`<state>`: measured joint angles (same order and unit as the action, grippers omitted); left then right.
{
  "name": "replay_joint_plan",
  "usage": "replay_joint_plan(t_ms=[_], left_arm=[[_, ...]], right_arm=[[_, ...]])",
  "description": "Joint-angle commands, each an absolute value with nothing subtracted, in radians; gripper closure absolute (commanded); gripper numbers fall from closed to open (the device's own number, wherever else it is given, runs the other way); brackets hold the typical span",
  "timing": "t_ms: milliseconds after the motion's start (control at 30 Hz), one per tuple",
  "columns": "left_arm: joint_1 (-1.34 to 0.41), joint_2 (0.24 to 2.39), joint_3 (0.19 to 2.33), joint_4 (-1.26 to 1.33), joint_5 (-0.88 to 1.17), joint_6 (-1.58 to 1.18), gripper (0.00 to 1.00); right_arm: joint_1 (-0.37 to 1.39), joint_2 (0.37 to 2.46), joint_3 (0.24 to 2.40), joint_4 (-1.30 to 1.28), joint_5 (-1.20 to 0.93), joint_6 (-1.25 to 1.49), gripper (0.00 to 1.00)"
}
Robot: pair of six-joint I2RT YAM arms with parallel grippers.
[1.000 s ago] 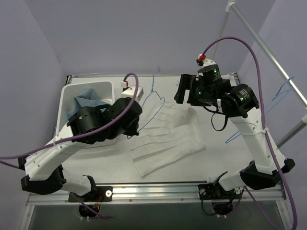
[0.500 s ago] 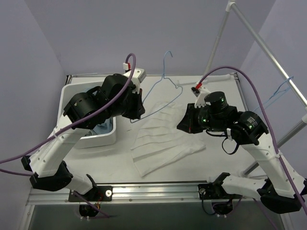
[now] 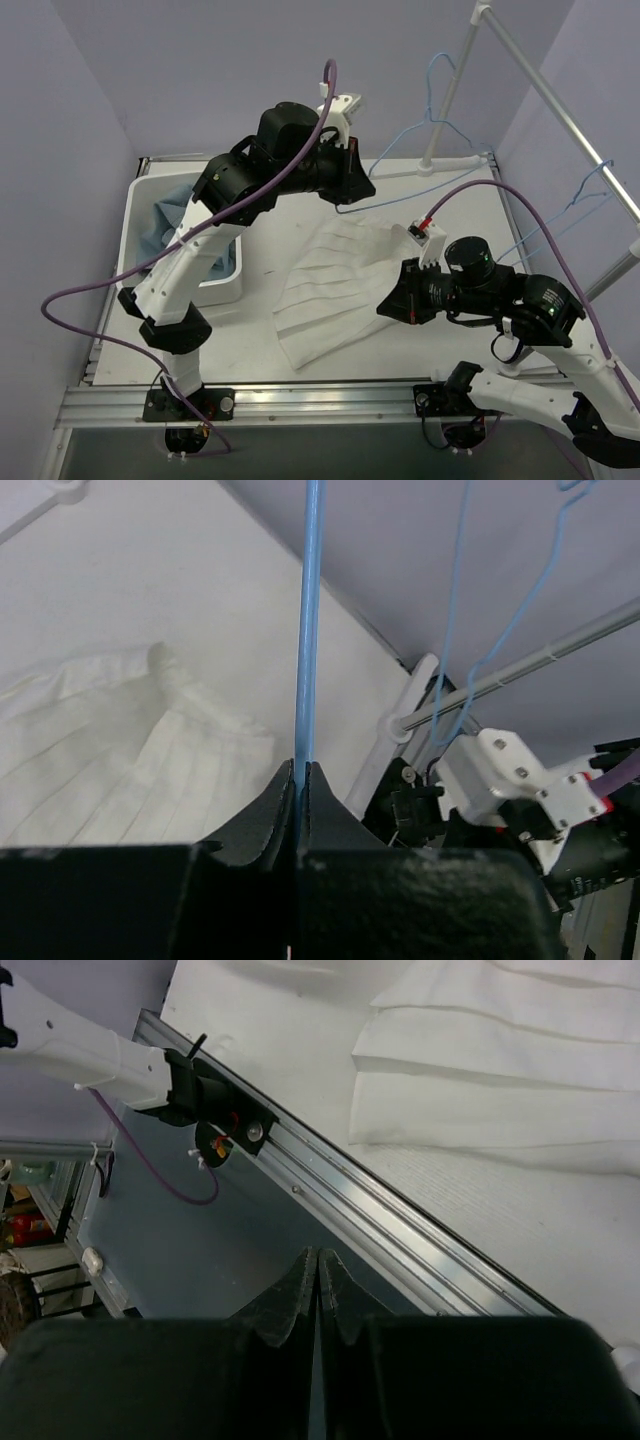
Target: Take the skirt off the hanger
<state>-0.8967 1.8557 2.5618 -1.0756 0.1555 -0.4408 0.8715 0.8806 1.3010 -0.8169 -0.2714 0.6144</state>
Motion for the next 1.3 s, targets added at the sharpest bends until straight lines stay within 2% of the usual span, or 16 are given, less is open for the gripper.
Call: replay_joint_plan(t_ms=[0,567,1000,1267], left_arm=[[-0.896,1.913,2.667,-0.931,0.349,-0.439,0.98],[-0.953,2.108,2.672,-0.528,0.709,-0.627,0.98],[-0.986,2.229,2.684,-0.453,0.756,-0.732,0.98],[-0.991,2.249,2.674,-0.512,0.749,-0.73,0.98]], right_arm=[[0.882,0.856,1.273,-0.798,-0.347,0.609,1.0],[0.884,0.715,1.192,-0.747,-0.508,0.62,1.0],[0.839,0.63,1.232,-0.857,-0.482,0.632,1.0],[0.674,0.649,1.261,-0.922,-0.604,0.507,1.0]])
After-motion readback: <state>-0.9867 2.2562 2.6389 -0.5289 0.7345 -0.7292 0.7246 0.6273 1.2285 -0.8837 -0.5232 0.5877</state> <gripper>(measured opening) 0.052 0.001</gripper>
